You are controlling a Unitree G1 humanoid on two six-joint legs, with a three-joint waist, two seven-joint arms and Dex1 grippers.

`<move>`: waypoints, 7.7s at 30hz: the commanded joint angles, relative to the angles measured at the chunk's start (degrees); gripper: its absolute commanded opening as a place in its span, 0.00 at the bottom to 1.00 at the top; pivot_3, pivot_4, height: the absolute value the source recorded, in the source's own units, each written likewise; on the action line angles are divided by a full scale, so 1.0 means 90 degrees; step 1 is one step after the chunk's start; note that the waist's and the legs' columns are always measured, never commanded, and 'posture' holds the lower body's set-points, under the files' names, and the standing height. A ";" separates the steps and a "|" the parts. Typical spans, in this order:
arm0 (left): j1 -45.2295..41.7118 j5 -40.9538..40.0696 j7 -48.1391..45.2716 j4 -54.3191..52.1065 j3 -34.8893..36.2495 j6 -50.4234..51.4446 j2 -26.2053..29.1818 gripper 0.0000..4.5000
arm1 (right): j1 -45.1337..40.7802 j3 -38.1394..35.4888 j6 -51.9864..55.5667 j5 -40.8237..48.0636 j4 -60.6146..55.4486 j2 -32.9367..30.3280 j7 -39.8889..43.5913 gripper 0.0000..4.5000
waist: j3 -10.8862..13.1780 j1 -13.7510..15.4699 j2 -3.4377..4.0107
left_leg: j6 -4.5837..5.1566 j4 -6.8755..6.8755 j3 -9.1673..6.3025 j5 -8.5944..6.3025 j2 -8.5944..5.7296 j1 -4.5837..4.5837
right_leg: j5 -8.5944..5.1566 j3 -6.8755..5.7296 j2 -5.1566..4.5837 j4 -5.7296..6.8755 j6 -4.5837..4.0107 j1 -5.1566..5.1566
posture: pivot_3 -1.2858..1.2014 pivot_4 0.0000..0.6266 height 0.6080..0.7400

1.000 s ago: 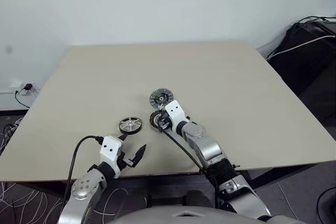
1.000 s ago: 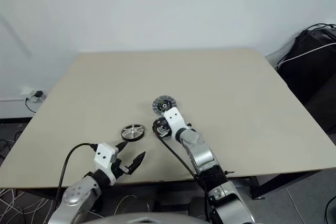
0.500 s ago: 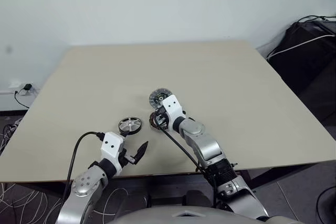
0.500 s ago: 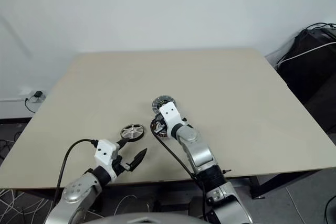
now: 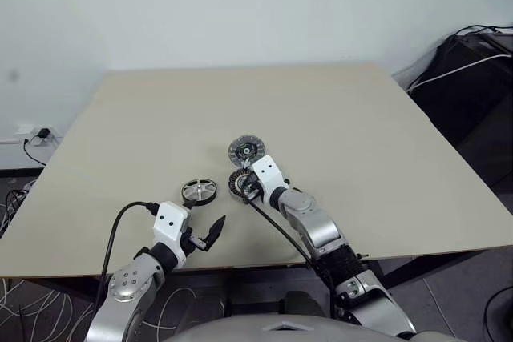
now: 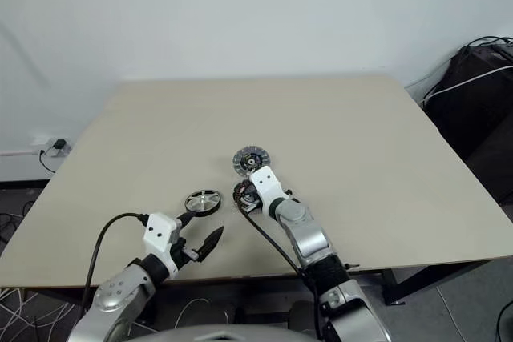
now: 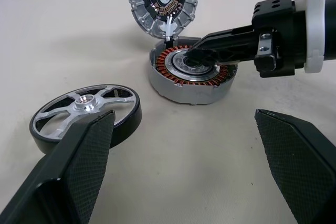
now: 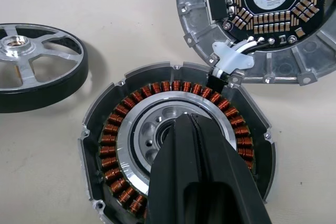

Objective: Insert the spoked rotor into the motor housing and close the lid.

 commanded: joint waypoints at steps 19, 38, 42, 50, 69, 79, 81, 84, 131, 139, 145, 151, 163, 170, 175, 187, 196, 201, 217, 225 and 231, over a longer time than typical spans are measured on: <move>-0.0040 -0.0017 -0.0071 0.0030 0.0022 -0.0298 -0.0023 1.00 | -0.0053 0.0010 0.0015 -0.0138 0.0093 -0.0082 -0.0007 0.00 | -0.0013 0.0008 0.0002 | -0.0005 -0.0002 -0.0004 -0.0002 0.0002 0.0004 | -0.0001 0.0001 0.0005 0.0000 -0.0003 0.0003 | 0.52 0.00 1.00; -0.0108 0.0054 -0.0232 0.0684 -0.0094 -0.0869 -0.0140 1.00 | -0.0641 0.0927 0.1742 -0.0583 -0.1892 -0.0557 0.0555 0.43 | -0.0002 0.0017 0.0004 | -0.0005 -0.0003 -0.0003 -0.0003 0.0001 -0.0005 | -0.0001 0.0001 0.0001 -0.0002 -0.0003 -0.0007 | 0.52 0.00 1.00; -0.0133 0.0075 -0.0194 0.0676 -0.0118 -0.0840 -0.0188 1.00 | -0.0875 0.1405 0.1001 -0.0952 -0.1941 -0.1134 0.0854 0.50 | 0.0000 0.0016 0.0002 | -0.0005 -0.0002 -0.0003 -0.0003 -0.0001 -0.0006 | -0.0001 -0.0001 -0.0001 -0.0003 -0.0001 -0.0007 | 0.52 0.00 1.00; -0.0179 0.0058 -0.0124 0.0677 -0.0148 -0.0808 -0.0230 1.00 | -0.1285 0.1538 -0.0393 -0.1144 -0.1583 -0.1803 0.1499 0.50 | 0.0010 0.0013 -0.0013 | -0.0005 -0.0003 -0.0007 -0.0002 0.0001 -0.0006 | 0.0000 -0.0007 0.0001 -0.0007 0.0002 -0.0005 | 0.52 0.00 1.00; -0.0115 0.0013 -0.0089 0.0627 -0.0110 -0.0849 -0.0223 1.00 | -0.1308 0.1973 -0.1509 -0.2362 -0.0510 -0.2030 0.1535 0.50 | 0.0016 0.0077 -0.0022 | -0.0004 0.0003 -0.0005 -0.0002 0.0001 -0.0004 | 0.0003 -0.0006 0.0004 -0.0004 0.0003 0.0000 | 0.52 0.00 1.00; -0.0117 0.0045 -0.0100 0.0842 -0.0127 -0.1048 -0.0259 1.00 | -0.1221 0.1954 -0.1589 -0.2601 -0.0389 -0.2022 0.1717 0.50 | 0.0016 0.0085 -0.0023 | -0.0004 0.0004 -0.0005 -0.0001 0.0000 -0.0004 | 0.0006 -0.0006 0.0004 -0.0004 0.0001 0.0000 | 0.52 0.00 1.00; -0.0121 0.0048 -0.0100 0.0863 -0.0127 -0.1068 -0.0260 1.00 | -0.1204 0.1957 -0.1582 -0.2624 -0.0389 -0.2000 0.1740 0.50 | 0.0016 0.0085 -0.0024 | -0.0004 0.0005 -0.0005 -0.0001 0.0000 -0.0003 | 0.0007 -0.0006 0.0004 -0.0004 0.0002 0.0001 | 0.52 0.00 1.00; -0.0134 0.0048 -0.0093 0.0882 -0.0127 -0.1084 -0.0259 1.00 | -0.1174 0.1968 -0.1572 -0.2656 -0.0388 -0.1955 0.1770 0.50 | 0.0016 0.0085 -0.0024 | -0.0004 0.0005 -0.0005 -0.0001 0.0001 -0.0004 | 0.0009 -0.0005 0.0004 -0.0004 0.0000 0.0001 | 0.52 0.00 1.00; -0.0054 0.0003 0.0060 0.0152 -0.0150 -0.0502 -0.0215 1.00 | -0.0988 0.1692 -0.1469 -0.2712 -0.0273 -0.1740 0.1811 0.50 | 0.0012 0.0076 -0.0029 | -0.0004 0.0008 -0.0004 -0.0001 0.0001 0.0003 | 0.0018 -0.0004 0.0007 -0.0001 -0.0010 0.0006 | 0.52 0.00 1.00; -0.0028 0.0000 0.0087 0.0075 -0.0126 -0.0428 -0.0217 1.00 | -0.1008 0.1737 -0.1481 -0.2730 -0.0103 -0.1636 0.1782 0.50 | 0.0011 0.0078 -0.0030 | -0.0004 0.0008 -0.0004 -0.0001 0.0001 0.0004 | 0.0018 -0.0004 0.0007 -0.0001 -0.0010 0.0007 | 0.52 0.00 1.00; -0.0018 -0.0003 0.0112 0.0057 -0.0138 -0.0421 -0.0219 1.00 | -0.1023 0.1772 -0.1470 -0.2756 -0.0024 -0.1519 0.1767 0.50 | 0.0008 0.0074 -0.0031 | -0.0005 0.0009 -0.0004 -0.0001 0.0002 0.0007 | 0.0018 -0.0004 0.0008 0.0000 -0.0010 0.0009 | 0.52 0.00 1.00; 0.0023 0.0001 0.0118 0.0096 -0.0153 -0.0472 -0.0216 1.00 | -0.1106 0.1708 -0.1485 -0.2766 0.0197 -0.1395 0.1673 0.50 | 0.0006 0.0067 -0.0031 | -0.0005 0.0008 -0.0004 -0.0001 0.0002 0.0007 | 0.0018 -0.0004 0.0009 0.0000 -0.0011 0.0009 | 0.52 0.00 1.00; 0.0050 -0.0006 0.0098 0.0202 -0.0135 -0.0562 -0.0232 1.00 | -0.1405 0.1592 -0.1481 -0.2804 0.0920 -0.1214 0.1224 0.50 | -0.0006 0.0072 -0.0031 | -0.0008 0.0014 -0.0006 0.0002 0.0002 0.0013 | 0.0017 -0.0003 0.0010 0.0006 -0.0007 0.0015 | 0.52 0.00 1.00; 0.0058 -0.0012 0.0091 0.0226 -0.0128 -0.0588 -0.0234 1.00 | -0.1495 0.1535 -0.1442 -0.2809 0.1031 -0.1225 0.1117 0.50 | -0.0007 0.0083 -0.0027 | -0.0009 0.0023 -0.0012 0.0003 0.0002 0.0016 | 0.0014 -0.0005 0.0011 0.0015 -0.0002 0.0019 | 0.52 0.00 1.00; 0.0052 0.0002 0.0090 0.0252 -0.0155 -0.0609 -0.0246 1.00 | -0.1560 0.1482 -0.1400 -0.2818 0.1103 -0.1206 0.0982 0.50 | -0.0006 0.0086 -0.0025 | -0.0009 0.0030 -0.0014 0.0003 0.0001 0.0016 | 0.0015 -0.0006 0.0011 0.0017 -0.0002 0.0023 | 0.52 0.00 1.00; -0.0006 0.0004 0.0130 0.0181 -0.0198 -0.0508 -0.0279 1.00 | -0.1114 0.0797 -0.0709 -0.1726 -0.0749 -0.1033 0.1677 0.50 | -0.0003 0.0054 -0.0021 | -0.0010 0.0007 -0.0014 0.0003 0.0002 0.0005 | 0.0025 -0.0001 0.0013 0.0015 -0.0024 -0.0002 | 0.52 0.00 1.00; -0.0039 -0.0013 0.0127 0.0179 -0.0212 -0.0488 -0.0285 1.00 | -0.0478 0.0119 0.2162 -0.0717 -0.2542 -0.0127 0.1549 0.50 | 0.0001 0.0076 -0.0018 | -0.0012 0.0007 -0.0018 0.0002 0.0006 0.0003 | 0.0007 -0.0001 0.0012 0.0014 -0.0012 -0.0004 | 0.52 0.00 1.00; -0.0054 -0.0028 0.0083 0.0277 -0.0217 -0.0528 -0.0285 1.00 | -0.0781 -0.0443 0.3989 -0.0235 -0.2610 0.0455 0.1125 0.50 | 0.0005 0.0078 -0.0013 | -0.0012 0.0007 -0.0015 0.0001 0.0005 0.0001 | 0.0007 0.0000 0.0010 0.0014 -0.0012 -0.0007 | 0.52 0.00 1.00; -0.0025 0.0018 0.0035 0.0535 -0.0202 -0.0734 -0.0335 1.00 | -0.1495 -0.0510 0.5064 0.0312 -0.1556 0.0525 0.0356 0.50 | 0.0012 -0.0034 -0.0002 | -0.0014 -0.0009 -0.0014 0.0001 0.0003 -0.0012 | 0.0018 0.0000 0.0011 0.0011 -0.0037 -0.0028 | 0.52 0.00 1.00; 0.0017 0.0044 0.0107 0.0402 -0.0252 -0.0656 -0.0377 1.00 | -0.1700 -0.0627 0.4961 0.0576 -0.1085 0.0654 0.0083 0.50 | 0.0013 -0.0074 0.0000 | -0.0014 -0.0009 -0.0016 0.0001 0.0003 -0.0012 | 0.0015 0.0000 0.0011 0.0011 -0.0029 -0.0028 | 0.52 0.00 1.00; 0.0008 0.0015 0.0148 0.0338 -0.0251 -0.0610 -0.0359 1.00 | -0.1815 -0.0675 0.4810 0.0705 -0.0733 0.0707 -0.0071 0.50 | 0.0014 -0.0078 0.0001 | -0.0014 -0.0009 -0.0016 0.0001 0.0003 -0.0012 | 0.0016 0.0000 0.0012 0.0011 -0.0029 -0.0028 | 0.52 0.00 1.00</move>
